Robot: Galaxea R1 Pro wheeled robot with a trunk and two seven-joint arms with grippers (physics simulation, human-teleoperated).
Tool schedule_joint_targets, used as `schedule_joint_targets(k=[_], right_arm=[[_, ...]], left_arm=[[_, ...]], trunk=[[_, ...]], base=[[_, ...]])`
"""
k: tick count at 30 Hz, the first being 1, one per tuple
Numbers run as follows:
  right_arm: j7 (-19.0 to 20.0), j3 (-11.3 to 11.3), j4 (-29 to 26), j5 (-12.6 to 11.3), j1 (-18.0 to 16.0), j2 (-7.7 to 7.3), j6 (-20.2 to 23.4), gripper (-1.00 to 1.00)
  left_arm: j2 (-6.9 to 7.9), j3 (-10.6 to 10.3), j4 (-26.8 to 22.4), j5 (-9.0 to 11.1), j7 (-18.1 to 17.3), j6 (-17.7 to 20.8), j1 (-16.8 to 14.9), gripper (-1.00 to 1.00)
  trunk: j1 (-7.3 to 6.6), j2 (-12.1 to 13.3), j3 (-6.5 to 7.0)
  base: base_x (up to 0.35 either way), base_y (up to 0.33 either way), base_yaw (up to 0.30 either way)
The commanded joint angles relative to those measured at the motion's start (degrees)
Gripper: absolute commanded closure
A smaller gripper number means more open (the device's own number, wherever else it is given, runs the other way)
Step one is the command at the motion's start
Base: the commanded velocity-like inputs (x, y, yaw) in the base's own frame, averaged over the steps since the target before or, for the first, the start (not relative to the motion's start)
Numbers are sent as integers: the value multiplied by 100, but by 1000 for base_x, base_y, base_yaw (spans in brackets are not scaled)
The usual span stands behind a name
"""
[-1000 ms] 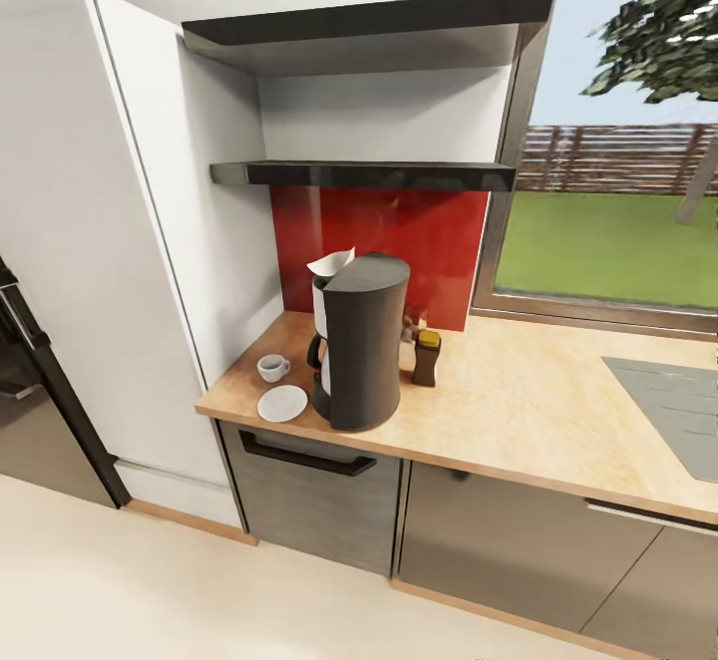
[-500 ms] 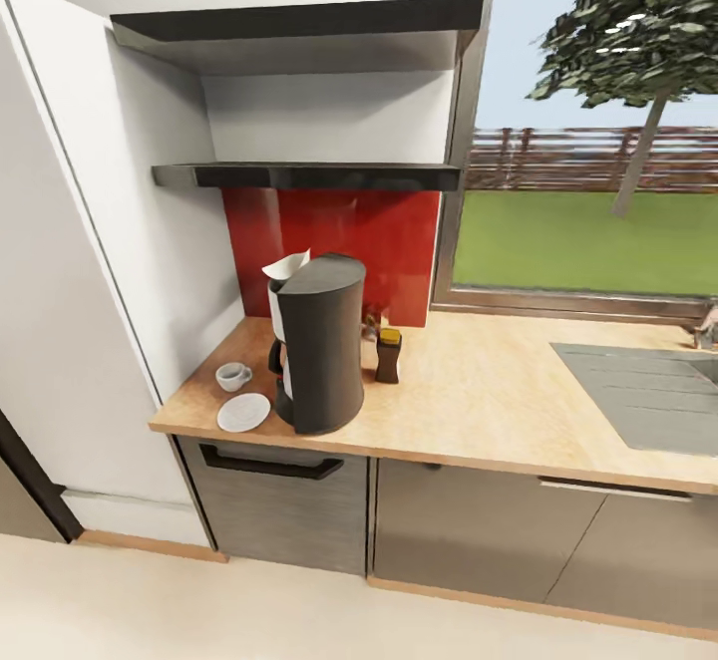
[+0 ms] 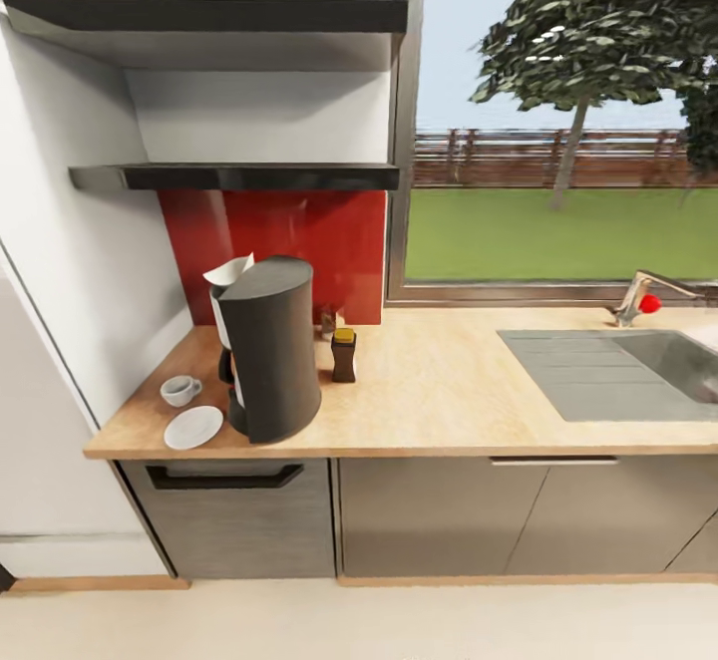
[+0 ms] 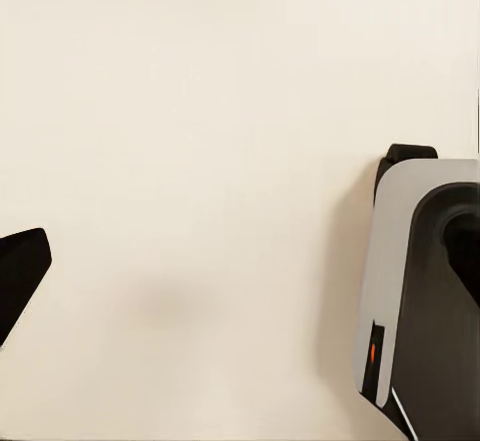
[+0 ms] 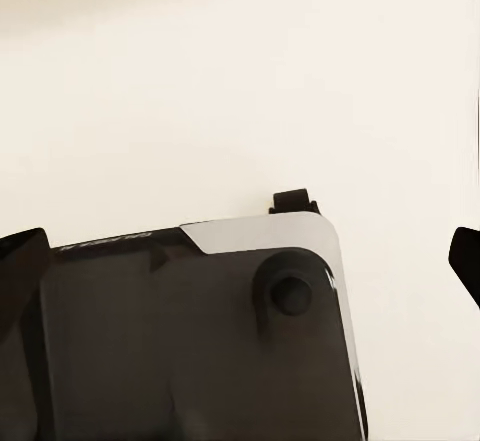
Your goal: Set up a coffee station on the kitchen countertop: keep the coffee maker on the countertop, move the bottle of coffee from the kitchen shelf to the counter next to the coffee maker, place a paper coffee filter on top of the coffee maker, put the saucer next to the coffee maker with the coffee cup on the saucer, and place the electric kettle next to the coffee maker.
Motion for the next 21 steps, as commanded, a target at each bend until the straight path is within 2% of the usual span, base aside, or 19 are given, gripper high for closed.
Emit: schedule_joint_targets(k=[1, 9, 21], right_arm=[[24, 45, 7, -60, -5, 0, -13, -100], [17, 45, 7, -60, -5, 0, -13, -100], [16, 45, 7, -60, -4, 0, -13, -100]], left_arm=[[1, 50, 4, -57, -20, -17, -1, -100], [-4, 50, 4, -63, -22, 2, -1, -100], [-10, 50, 15, -63, -20, 12, 4, -100]], trunk=[[3, -12, -13], [3, -12, -13], [3, -12, -13]], base=[[0, 0, -300], [0, -39, -300], [22, -243, -300]])
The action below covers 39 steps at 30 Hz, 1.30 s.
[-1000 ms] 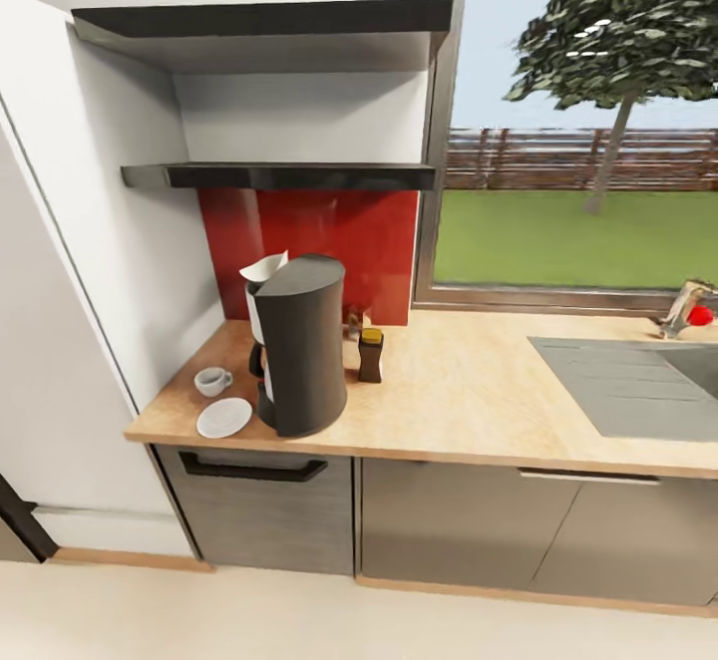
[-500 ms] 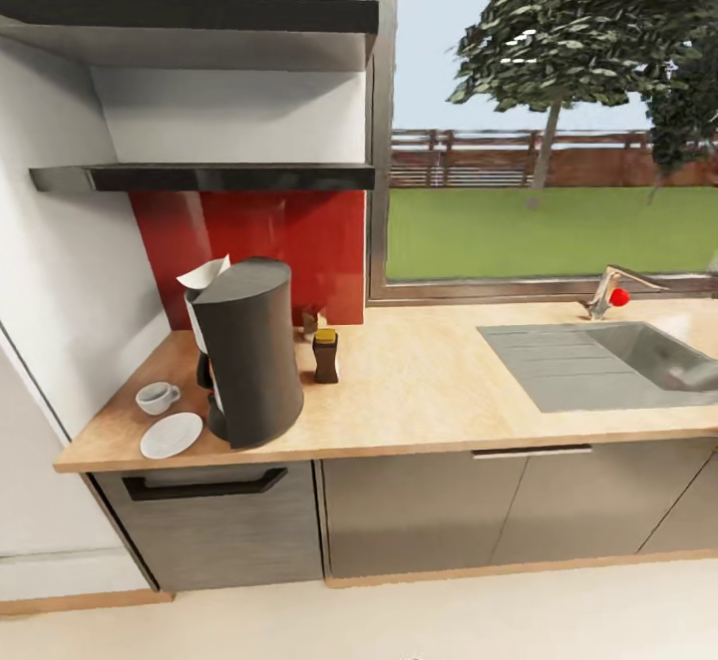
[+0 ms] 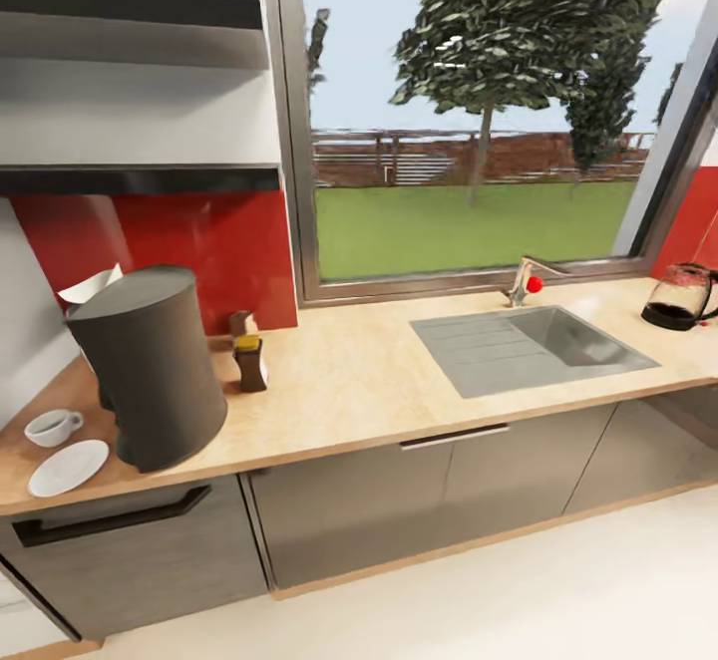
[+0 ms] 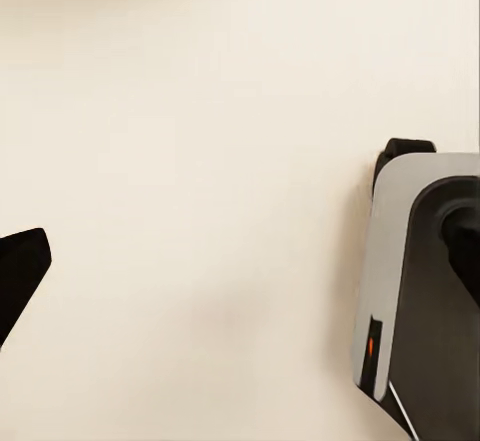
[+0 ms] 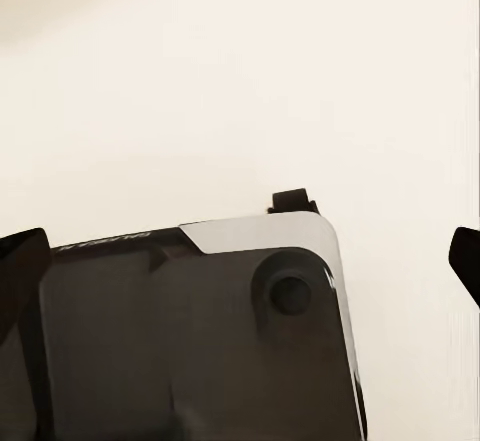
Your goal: Set up a coffee station on the kitchen countertop: keep the coffee maker on the countertop, move the bottle of coffee from the kitchen shelf to the counter next to the coffee maker, place a paper coffee filter on top of the coffee maker, put the saucer next to the coffee maker with the coffee cup on the saucer, and place the electric kettle next to the coffee maker.
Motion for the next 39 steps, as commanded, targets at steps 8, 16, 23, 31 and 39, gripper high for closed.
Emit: schedule_joint_targets(k=[8, 16, 23, 31, 39], right_arm=[[25, 45, 5, -60, -8, 0, -13, -100], [23, 45, 5, -60, -10, 0, -13, -100], [19, 45, 5, -60, -8, 0, -13, -100], [16, 45, 5, -60, -7, 0, -13, -100], [16, 45, 5, -60, -9, 0, -13, -100]], left_arm=[[-20, 50, 75, -80, -19, -27, -4, -100], [-56, 50, 97, -192, -19, -27, -4, -100], [-66, 50, 98, -203, -19, -28, -4, -100], [-67, 50, 99, -204, -19, -28, -4, -100], [-67, 50, 99, -235, -19, -28, -4, -100]], trunk=[[4, -12, -13], [4, -12, -13], [4, -12, -13], [4, -12, -13], [4, -12, -13]], base=[[88, -266, -300], [93, -266, -300], [94, -266, -300], [95, -266, -300], [133, -262, -300]])
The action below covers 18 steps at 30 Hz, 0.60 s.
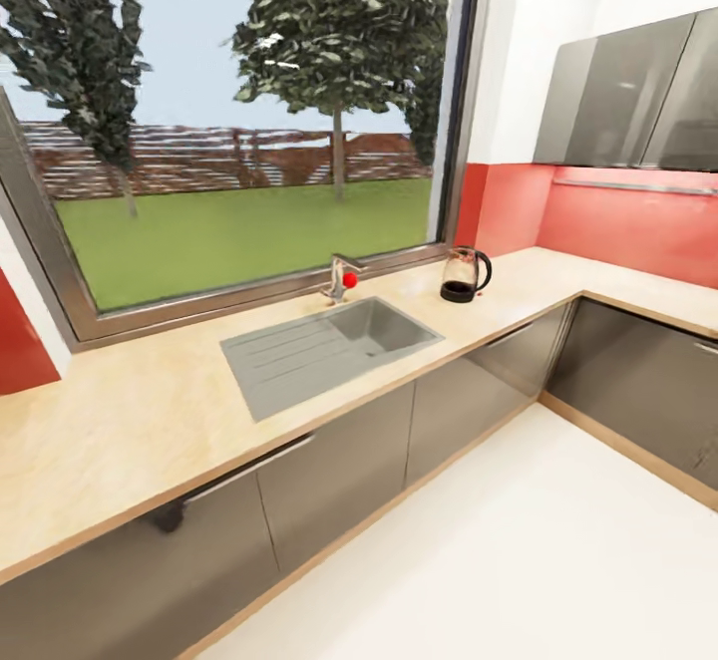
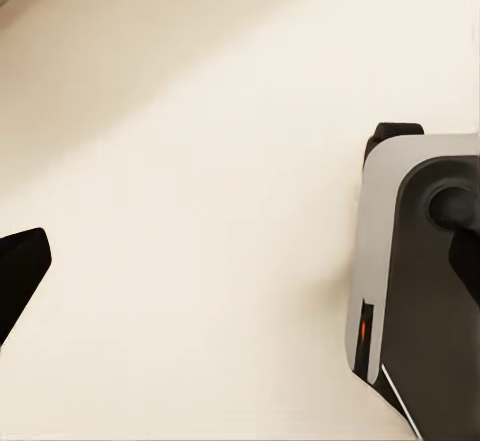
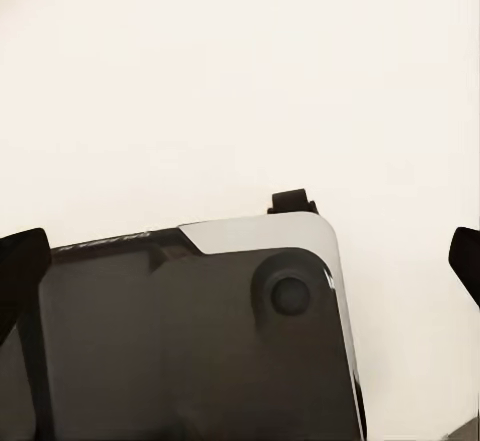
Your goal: Set up a coffee station on the kitchen countertop: keep the coffee maker on the countertop, move the bottle of coffee from the kitchen shelf to the counter next to the coffee maker, place a paper coffee filter on top of the coffee maker, put the saucer next to the coffee maker with the coffee cup on the saucer, and place the electric kettle next to the coffee maker.
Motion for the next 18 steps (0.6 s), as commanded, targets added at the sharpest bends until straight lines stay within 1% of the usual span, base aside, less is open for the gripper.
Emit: schedule_joint_targets(k=[1, 5, 18], right_arm=[[24, 45, 5, -60, -6, 0, -13, -100], [24, 45, 5, -60, -5, 0, -13, -100], [16, 45, 5, -60, -5, 7, -13, -100]], left_arm=[[2, 50, 4, -70, -19, -20, -3, -100], [2, 50, 4, -86, -19, -20, -3, -100], [2, 59, 4, -90, -19, -11, -3, -100]], trunk=[[5, -13, -14], [5, -13, -14], [5, -13, -14]], base=[[166, -253, -300], [171, -249, -300], [238, -197, -300]])
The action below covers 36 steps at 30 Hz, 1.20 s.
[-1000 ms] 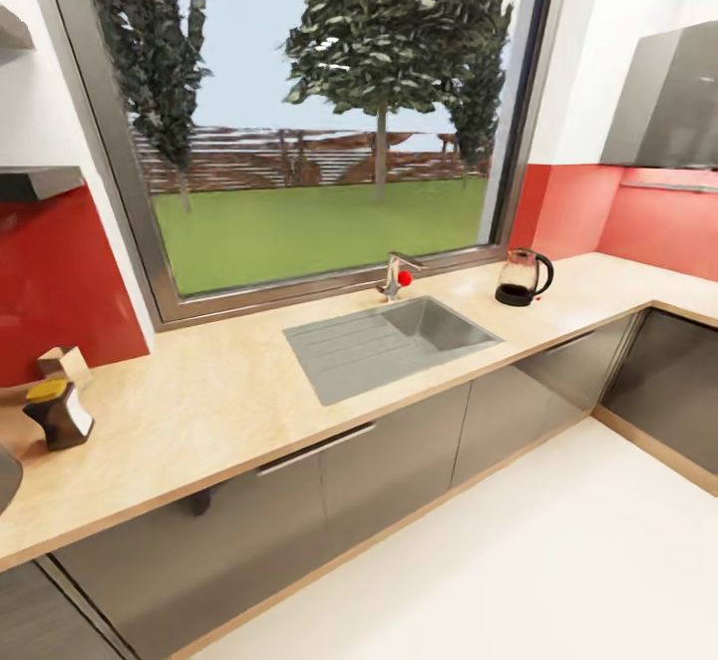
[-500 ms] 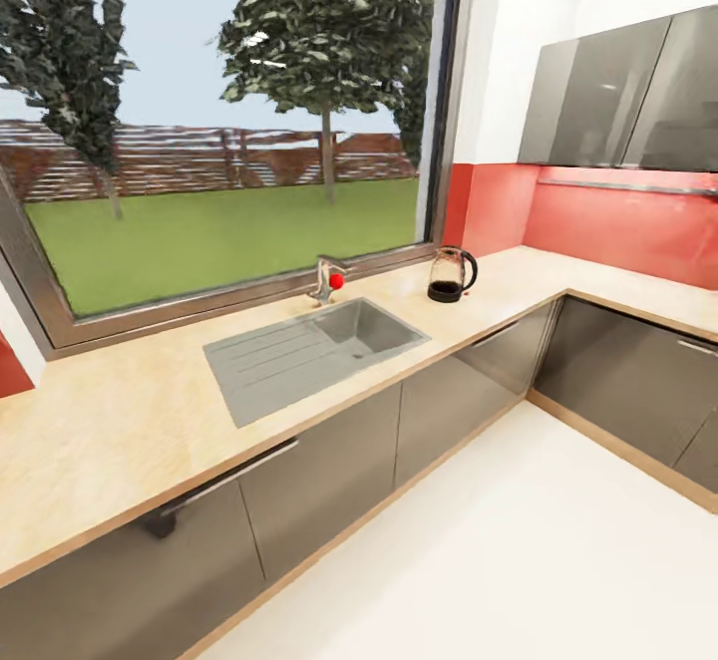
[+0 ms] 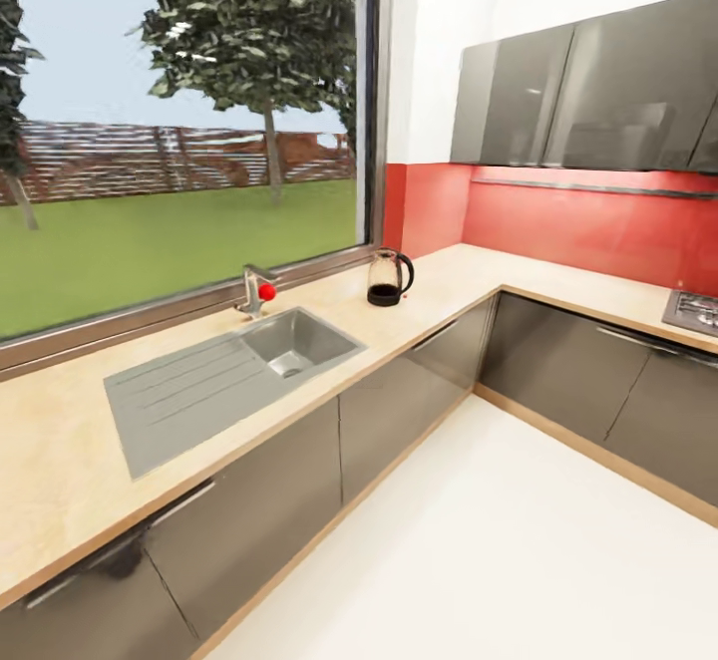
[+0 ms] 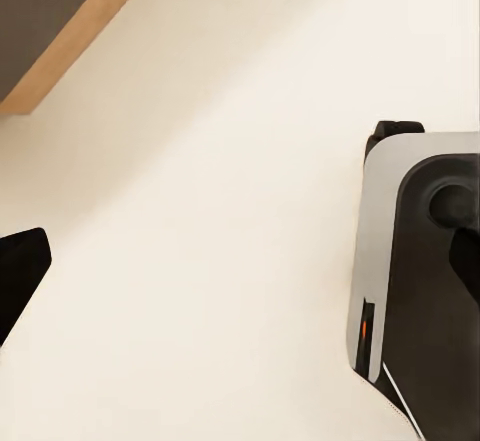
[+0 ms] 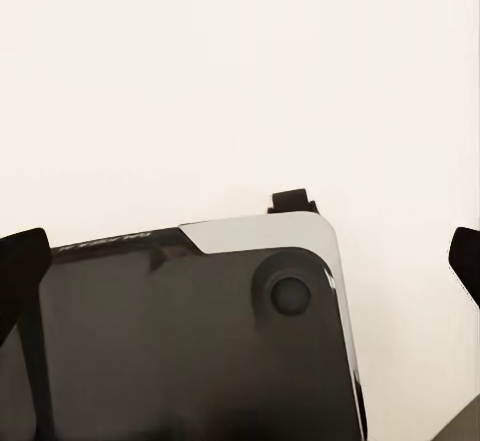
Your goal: Set up a coffee station on the kitchen countertop: keep the coffee maker on the countertop, move the bottle of coffee from the kitchen shelf to the counter next to the coffee maker, place a paper coffee filter on top of the coffee maker, put the saucer next to the coffee maker with the coffee cup on the saucer, and place the electric kettle next to the coffee maker.
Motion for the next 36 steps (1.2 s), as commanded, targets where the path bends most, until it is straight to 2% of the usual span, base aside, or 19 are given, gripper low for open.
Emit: schedule_joint_targets(k=[1, 36], right_arm=[[24, 45, 5, -59, -6, 0, -13, -100], [23, 50, 5, -55, -6, 2, -13, -100]], left_arm=[[2, 50, 3, -51, -19, -19, -3, -100], [2, 50, 3, -51, -19, -19, -3, -100]], trunk=[[5, -12, -13], [5, -12, -13]], base=[[242, -193, -300], [249, -183, -300]])
